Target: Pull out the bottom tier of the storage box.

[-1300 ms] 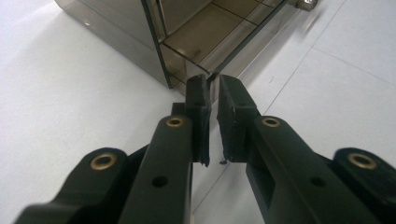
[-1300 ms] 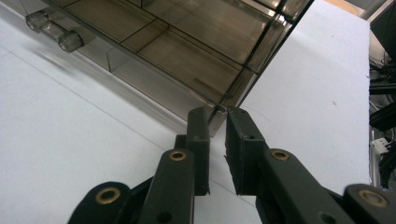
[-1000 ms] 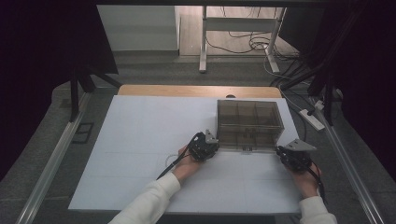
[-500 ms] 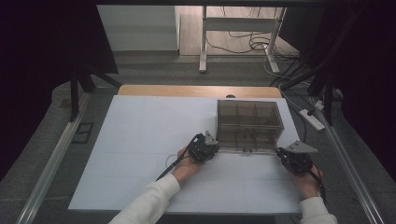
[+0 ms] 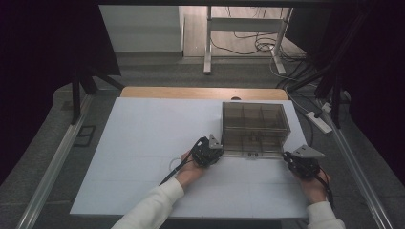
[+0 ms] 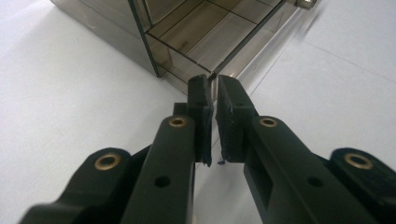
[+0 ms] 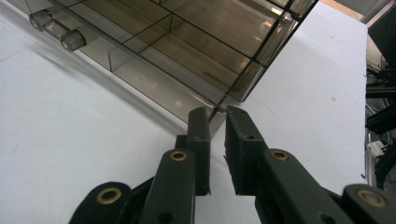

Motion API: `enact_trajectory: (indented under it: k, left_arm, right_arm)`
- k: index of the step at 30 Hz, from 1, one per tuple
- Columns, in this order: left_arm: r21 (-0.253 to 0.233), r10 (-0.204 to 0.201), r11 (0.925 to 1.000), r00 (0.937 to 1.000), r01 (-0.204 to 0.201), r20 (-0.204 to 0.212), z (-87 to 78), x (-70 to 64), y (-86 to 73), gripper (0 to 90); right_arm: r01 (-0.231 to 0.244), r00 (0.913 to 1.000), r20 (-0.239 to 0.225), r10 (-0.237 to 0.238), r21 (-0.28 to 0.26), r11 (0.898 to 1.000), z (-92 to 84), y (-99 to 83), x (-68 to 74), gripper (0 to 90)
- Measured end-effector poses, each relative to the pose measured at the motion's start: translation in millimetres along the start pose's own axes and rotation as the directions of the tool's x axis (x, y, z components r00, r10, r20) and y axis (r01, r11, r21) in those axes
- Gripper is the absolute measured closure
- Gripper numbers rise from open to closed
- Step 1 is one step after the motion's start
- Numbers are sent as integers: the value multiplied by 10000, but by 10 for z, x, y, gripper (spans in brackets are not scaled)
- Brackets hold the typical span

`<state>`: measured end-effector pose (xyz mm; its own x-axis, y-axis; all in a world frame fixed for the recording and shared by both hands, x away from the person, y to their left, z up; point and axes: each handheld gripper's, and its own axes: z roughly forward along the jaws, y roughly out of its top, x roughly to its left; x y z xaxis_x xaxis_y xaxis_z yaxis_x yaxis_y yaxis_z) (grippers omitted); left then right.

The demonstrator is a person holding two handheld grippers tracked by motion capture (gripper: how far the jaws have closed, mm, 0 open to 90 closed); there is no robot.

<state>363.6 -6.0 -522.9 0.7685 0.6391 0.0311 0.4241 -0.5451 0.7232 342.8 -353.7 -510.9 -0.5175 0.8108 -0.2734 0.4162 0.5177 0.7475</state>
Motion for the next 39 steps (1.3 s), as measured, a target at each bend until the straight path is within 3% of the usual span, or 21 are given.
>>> enact_trajectory:
  k: [39]
  left_arm:
    - [37, 17, 10000, 9999, -18, 163, -56, -47, -38, 847]
  right_arm:
    - [73, 10000, -11, -73, -78, 9999, -90, -32, 48, 805]
